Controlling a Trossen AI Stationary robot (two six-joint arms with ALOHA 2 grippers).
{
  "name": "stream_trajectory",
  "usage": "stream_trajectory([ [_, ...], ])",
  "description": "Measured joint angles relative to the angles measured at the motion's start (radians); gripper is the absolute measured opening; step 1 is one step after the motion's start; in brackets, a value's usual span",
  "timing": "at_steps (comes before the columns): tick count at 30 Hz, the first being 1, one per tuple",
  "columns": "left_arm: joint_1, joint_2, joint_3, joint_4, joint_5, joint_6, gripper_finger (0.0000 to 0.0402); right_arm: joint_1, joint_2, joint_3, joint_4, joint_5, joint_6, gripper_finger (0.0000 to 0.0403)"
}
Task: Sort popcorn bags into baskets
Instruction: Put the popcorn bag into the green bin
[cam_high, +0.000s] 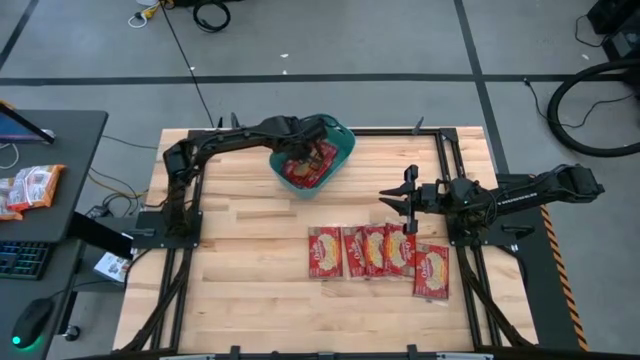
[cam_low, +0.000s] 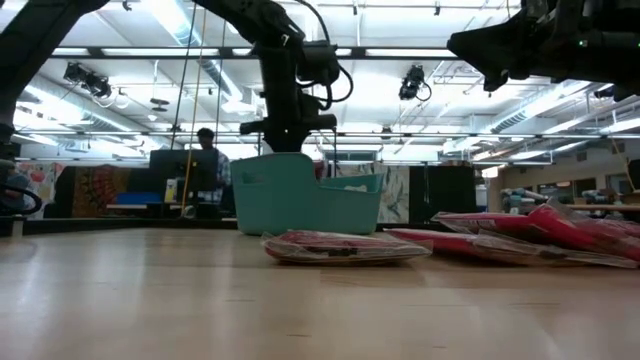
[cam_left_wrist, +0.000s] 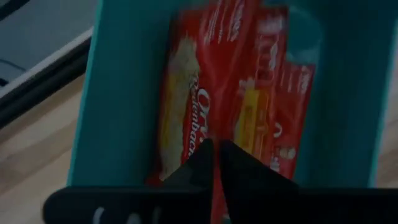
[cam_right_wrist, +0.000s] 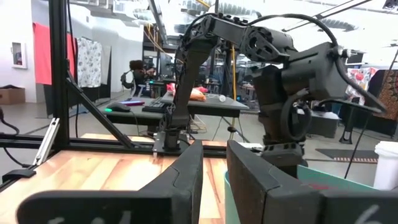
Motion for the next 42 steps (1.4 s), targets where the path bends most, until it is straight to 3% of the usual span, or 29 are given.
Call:
stream_trajectory([
  [8,-0.022,-0.006,0.0,0.038,0.002,0.073,0.0105,0.0,0.0,0.0,-0.004,-0.003,0.0,0.0078],
  [12,-0.058,-0.007,0.024,0.065,0.065,0.308,0.0127,0.0,0.0,0.0,-0.004,-0.003,-0.002,0.0078],
  [15,-0.126,-0.009,0.032,0.111,0.129,0.52,0.0129,0.0,0.0,0.0,-0.004,-0.003,-0.005,0.0078],
  [22,-0.307,-0.01,0.035,0.221,0.133,0.888,0.0122,0.0,0.0,0.0,-0.005,-0.003,-0.003,0.0078],
  [33,-0.533,0.02,-0.046,0.113,0.15,1.109,0.0121,0.0,0.0,0.0,-0.004,-0.009,-0.001,0.0078],
  [38,-0.618,0.021,-0.135,0.141,0.051,1.266,0.0134,0.0,0.0,0.0,-0.002,-0.01,-0.001,0.0078],
  [42,-0.661,0.021,-0.19,0.191,0.007,1.37,0.0172,0.0,0.0,0.0,-0.002,-0.01,-0.001,0.0078],
])
